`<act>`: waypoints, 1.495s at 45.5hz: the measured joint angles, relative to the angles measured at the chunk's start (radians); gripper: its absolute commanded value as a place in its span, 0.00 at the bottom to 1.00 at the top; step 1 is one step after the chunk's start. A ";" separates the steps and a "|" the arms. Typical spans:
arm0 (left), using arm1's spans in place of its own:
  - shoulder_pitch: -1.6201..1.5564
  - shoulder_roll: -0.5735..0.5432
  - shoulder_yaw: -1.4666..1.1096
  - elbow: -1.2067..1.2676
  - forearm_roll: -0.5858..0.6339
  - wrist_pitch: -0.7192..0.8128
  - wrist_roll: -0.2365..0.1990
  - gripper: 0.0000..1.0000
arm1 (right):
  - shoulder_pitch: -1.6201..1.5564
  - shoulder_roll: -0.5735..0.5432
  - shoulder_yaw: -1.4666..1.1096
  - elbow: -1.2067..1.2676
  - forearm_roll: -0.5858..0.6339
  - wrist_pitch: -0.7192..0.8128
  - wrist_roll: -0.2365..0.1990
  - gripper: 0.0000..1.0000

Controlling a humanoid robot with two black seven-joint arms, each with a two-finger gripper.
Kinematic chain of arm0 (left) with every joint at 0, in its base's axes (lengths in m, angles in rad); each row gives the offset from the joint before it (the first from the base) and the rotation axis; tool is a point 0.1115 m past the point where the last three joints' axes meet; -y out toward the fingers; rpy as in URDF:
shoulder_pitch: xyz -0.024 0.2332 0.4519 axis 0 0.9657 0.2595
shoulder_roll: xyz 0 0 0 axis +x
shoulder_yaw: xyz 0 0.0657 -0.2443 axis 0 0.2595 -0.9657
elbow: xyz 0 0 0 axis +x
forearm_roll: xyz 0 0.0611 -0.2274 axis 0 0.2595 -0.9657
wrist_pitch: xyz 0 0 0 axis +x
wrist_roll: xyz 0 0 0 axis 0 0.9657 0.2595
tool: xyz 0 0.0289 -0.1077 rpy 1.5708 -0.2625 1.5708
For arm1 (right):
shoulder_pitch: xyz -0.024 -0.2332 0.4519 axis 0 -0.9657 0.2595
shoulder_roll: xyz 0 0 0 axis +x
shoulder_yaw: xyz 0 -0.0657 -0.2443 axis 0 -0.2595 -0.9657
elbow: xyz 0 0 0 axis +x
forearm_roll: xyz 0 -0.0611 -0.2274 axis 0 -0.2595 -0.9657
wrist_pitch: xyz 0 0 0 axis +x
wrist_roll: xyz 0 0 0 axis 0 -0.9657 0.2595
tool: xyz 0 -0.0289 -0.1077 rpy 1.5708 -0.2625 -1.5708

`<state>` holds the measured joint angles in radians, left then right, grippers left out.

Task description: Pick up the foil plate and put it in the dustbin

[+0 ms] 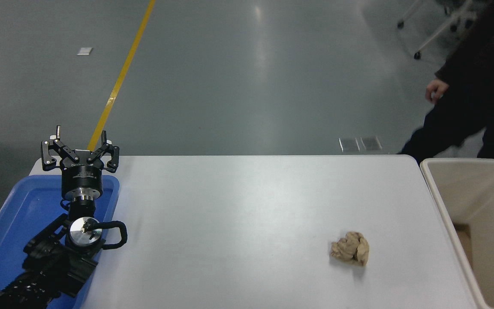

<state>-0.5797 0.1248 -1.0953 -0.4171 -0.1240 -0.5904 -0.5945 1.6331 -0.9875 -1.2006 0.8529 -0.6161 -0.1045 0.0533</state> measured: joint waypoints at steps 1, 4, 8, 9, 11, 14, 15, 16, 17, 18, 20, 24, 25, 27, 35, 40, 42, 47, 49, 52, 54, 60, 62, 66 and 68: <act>0.000 0.001 0.000 0.000 0.000 0.000 0.000 0.99 | 0.000 0.003 0.034 -0.018 0.008 -0.001 0.000 0.00; 0.000 -0.001 0.000 -0.001 0.000 0.000 0.000 0.99 | -0.004 0.036 0.177 -0.126 0.049 -0.020 -0.001 0.00; 0.000 0.000 0.000 0.000 0.000 0.000 0.000 0.99 | -0.079 0.089 0.300 -0.238 0.112 -0.024 -0.012 0.00; 0.000 0.000 0.000 0.000 0.000 0.000 0.000 0.99 | -0.103 0.110 0.336 -0.274 0.136 -0.025 -0.020 0.00; 0.000 -0.001 0.000 0.000 0.000 0.000 0.000 0.99 | -0.147 0.137 0.378 -0.315 0.163 -0.029 -0.032 0.00; 0.000 0.000 0.000 0.000 0.000 0.000 0.000 0.99 | -0.242 0.175 0.431 -0.363 0.206 -0.030 -0.058 0.00; 0.000 0.000 0.000 0.000 0.000 0.000 -0.001 0.99 | -0.274 0.186 0.445 -0.373 0.215 -0.031 -0.063 0.00; 0.000 0.000 0.000 0.000 0.000 0.000 0.000 0.99 | -0.319 0.200 0.460 -0.386 0.229 -0.033 -0.071 0.00; 0.000 -0.001 0.000 0.000 0.000 0.000 0.000 0.99 | -0.357 0.208 0.470 -0.394 0.236 -0.033 -0.076 0.00; 0.000 -0.001 0.000 0.000 0.000 0.000 0.000 0.99 | -0.397 0.215 0.479 -0.401 0.243 -0.034 -0.081 0.00; 0.000 0.000 0.000 0.000 0.000 0.000 -0.001 0.99 | -0.490 0.233 0.498 -0.414 0.258 -0.035 -0.089 0.00; 0.000 0.000 0.000 0.000 0.000 0.000 -0.001 0.99 | -0.651 0.254 0.524 -0.434 0.277 -0.038 -0.101 0.00; 0.000 0.000 0.000 0.000 0.000 0.000 -0.001 0.99 | -0.683 0.258 0.528 -0.437 0.280 -0.038 -0.103 0.00; 0.000 -0.001 0.000 0.000 0.000 0.000 -0.001 0.99 | -0.750 0.266 0.537 -0.443 0.286 -0.038 -0.107 0.00; 0.000 -0.001 0.000 -0.001 0.000 0.000 -0.001 0.99 | -0.836 0.282 0.558 -0.462 0.296 -0.041 -0.116 0.00; 0.000 -0.001 0.000 0.000 0.000 0.000 -0.001 0.99 | -0.848 0.288 0.565 -0.465 0.298 -0.040 -0.119 0.00; 0.000 -0.001 0.000 0.000 0.000 0.000 -0.001 0.99 | -0.852 0.289 0.565 -0.465 0.299 -0.040 -0.121 0.00; 0.000 -0.001 0.000 0.000 0.000 0.000 -0.001 0.99 | -0.856 0.292 0.569 -0.468 0.300 -0.043 -0.122 0.00; 0.000 -0.001 0.000 0.000 0.000 0.000 -0.001 0.99 | -0.858 0.294 0.570 -0.468 0.300 -0.043 -0.122 0.00; 0.000 -0.001 0.000 0.000 0.000 0.000 -0.001 0.99 | -0.859 0.295 0.570 -0.469 0.300 -0.044 -0.123 0.00; 0.000 -0.001 0.000 0.000 0.000 0.000 -0.001 0.99 | -0.860 0.296 0.571 -0.469 0.300 -0.044 -0.123 0.00; 0.000 -0.001 0.000 0.000 0.000 0.000 -0.001 0.99 | -0.861 0.297 0.571 -0.470 0.300 -0.045 -0.123 0.00; 0.000 -0.001 0.000 0.000 0.000 0.000 -0.001 0.99 | -0.862 0.298 0.571 -0.470 0.300 -0.045 -0.123 0.00; 0.000 -0.001 0.000 0.000 0.000 0.000 -0.001 0.99 | -0.862 0.299 0.572 -0.471 0.300 -0.046 -0.123 0.00; 0.000 -0.001 0.000 0.000 0.000 0.000 -0.001 0.99 | -0.862 0.300 0.572 -0.471 0.299 -0.046 -0.123 0.00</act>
<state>-0.5798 0.1243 -1.0952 -0.4172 -0.1243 -0.5906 -0.5952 0.7709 -0.6878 -0.6290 0.3824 -0.3168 -0.1506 -0.0692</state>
